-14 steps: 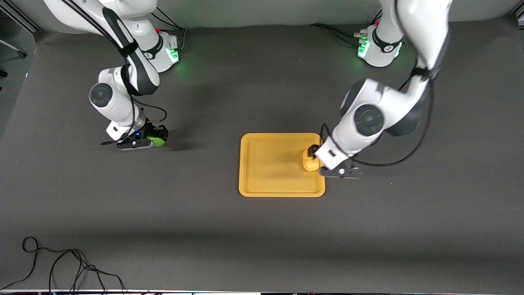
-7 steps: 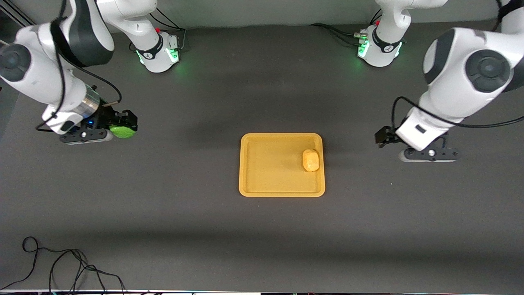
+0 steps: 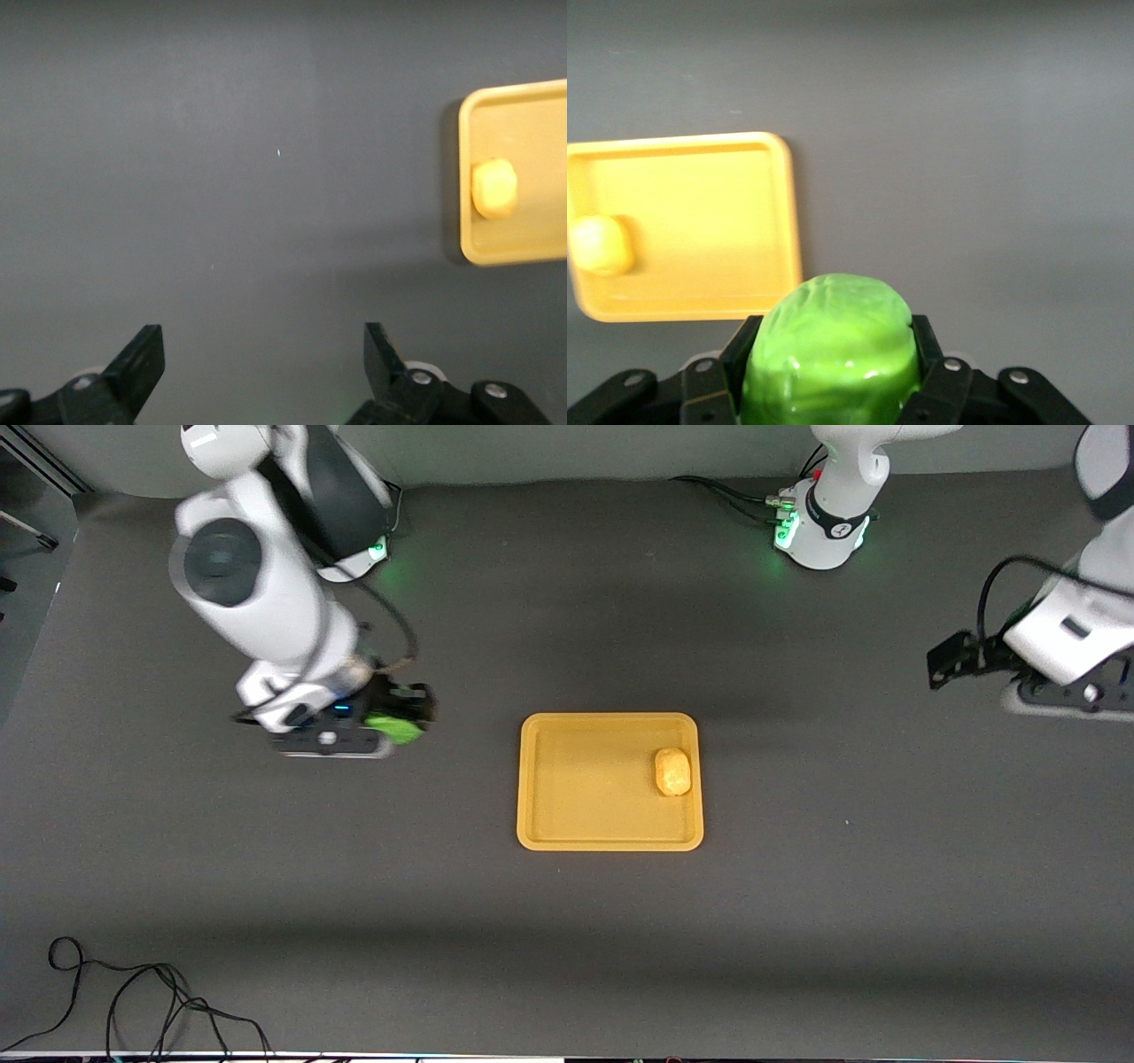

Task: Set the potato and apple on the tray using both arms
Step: 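Carry the green apple over the tray while the left gripper withdraws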

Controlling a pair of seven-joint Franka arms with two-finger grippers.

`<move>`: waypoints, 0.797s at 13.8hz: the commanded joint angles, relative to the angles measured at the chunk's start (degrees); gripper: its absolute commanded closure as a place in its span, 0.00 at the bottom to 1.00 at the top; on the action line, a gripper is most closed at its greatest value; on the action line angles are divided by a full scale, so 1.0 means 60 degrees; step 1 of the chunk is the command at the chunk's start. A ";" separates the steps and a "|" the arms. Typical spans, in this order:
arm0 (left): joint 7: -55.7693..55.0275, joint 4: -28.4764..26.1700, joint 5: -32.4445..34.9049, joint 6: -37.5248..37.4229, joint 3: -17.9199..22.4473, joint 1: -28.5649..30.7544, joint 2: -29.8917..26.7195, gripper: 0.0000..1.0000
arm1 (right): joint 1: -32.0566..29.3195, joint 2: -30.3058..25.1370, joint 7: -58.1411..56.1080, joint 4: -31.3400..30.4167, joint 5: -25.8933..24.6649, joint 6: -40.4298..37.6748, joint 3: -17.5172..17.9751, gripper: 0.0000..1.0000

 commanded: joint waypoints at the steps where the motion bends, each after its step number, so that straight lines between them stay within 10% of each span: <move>1: 0.0391 0.0574 0.0014 -0.0606 -0.0030 0.0083 -0.0045 0.00 | 0.1275 0.2272 0.2136 0.2874 0.0048 -0.0655 -0.0075 0.48; 5: 0.1036 0.0340 -0.0030 -0.0415 0.0103 0.0419 -0.0030 0.00 | 0.2741 0.4486 0.4411 0.5105 -0.0011 -0.0319 -0.0090 0.48; 11: 0.1666 0.0061 -0.0673 -0.0255 0.0570 0.0626 0.0043 0.00 | 0.2993 0.6245 0.4737 0.5079 -0.0800 0.1627 -0.0178 0.48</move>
